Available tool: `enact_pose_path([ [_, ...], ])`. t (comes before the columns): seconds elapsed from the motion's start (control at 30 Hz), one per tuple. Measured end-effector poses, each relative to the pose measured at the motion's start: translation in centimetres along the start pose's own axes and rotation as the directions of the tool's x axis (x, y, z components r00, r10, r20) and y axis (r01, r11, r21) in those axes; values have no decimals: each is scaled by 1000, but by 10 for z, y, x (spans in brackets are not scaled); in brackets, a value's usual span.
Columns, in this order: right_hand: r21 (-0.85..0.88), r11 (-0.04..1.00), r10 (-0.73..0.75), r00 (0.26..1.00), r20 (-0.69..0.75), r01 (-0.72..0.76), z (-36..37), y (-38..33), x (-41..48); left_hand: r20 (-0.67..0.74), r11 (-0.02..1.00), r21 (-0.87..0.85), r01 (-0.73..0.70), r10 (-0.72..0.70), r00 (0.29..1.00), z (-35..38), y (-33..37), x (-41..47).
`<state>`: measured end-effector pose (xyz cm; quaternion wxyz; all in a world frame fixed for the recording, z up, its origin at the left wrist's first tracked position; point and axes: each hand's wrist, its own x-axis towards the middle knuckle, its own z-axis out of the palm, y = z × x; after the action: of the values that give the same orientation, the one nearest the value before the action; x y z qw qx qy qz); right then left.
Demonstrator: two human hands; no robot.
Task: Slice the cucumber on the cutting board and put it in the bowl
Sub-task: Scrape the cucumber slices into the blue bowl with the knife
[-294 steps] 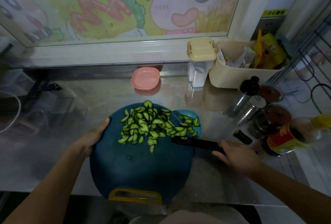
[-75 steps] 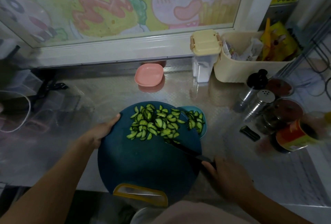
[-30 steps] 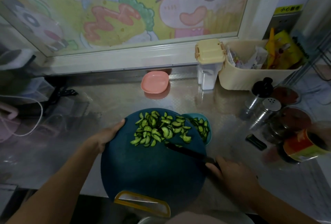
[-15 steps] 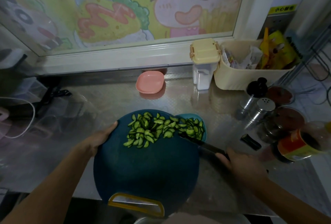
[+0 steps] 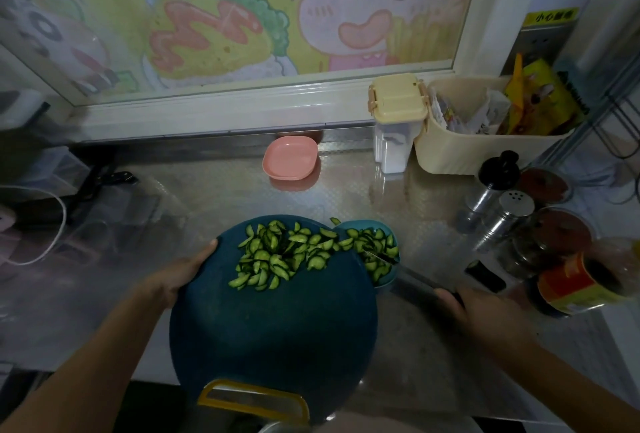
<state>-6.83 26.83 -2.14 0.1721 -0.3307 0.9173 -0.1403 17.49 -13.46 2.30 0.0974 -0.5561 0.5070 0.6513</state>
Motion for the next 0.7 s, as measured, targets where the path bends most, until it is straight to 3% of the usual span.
enact_pose_path([
  [0.33,-65,973,-211,969,130,220,5,-64,-18,0,999,37,4,-4,1000,7,2,-1],
  [0.7,-78,996,-24,985,172,38,4,-64,-33,18,989,145,30,-33,999,24,6,3],
])
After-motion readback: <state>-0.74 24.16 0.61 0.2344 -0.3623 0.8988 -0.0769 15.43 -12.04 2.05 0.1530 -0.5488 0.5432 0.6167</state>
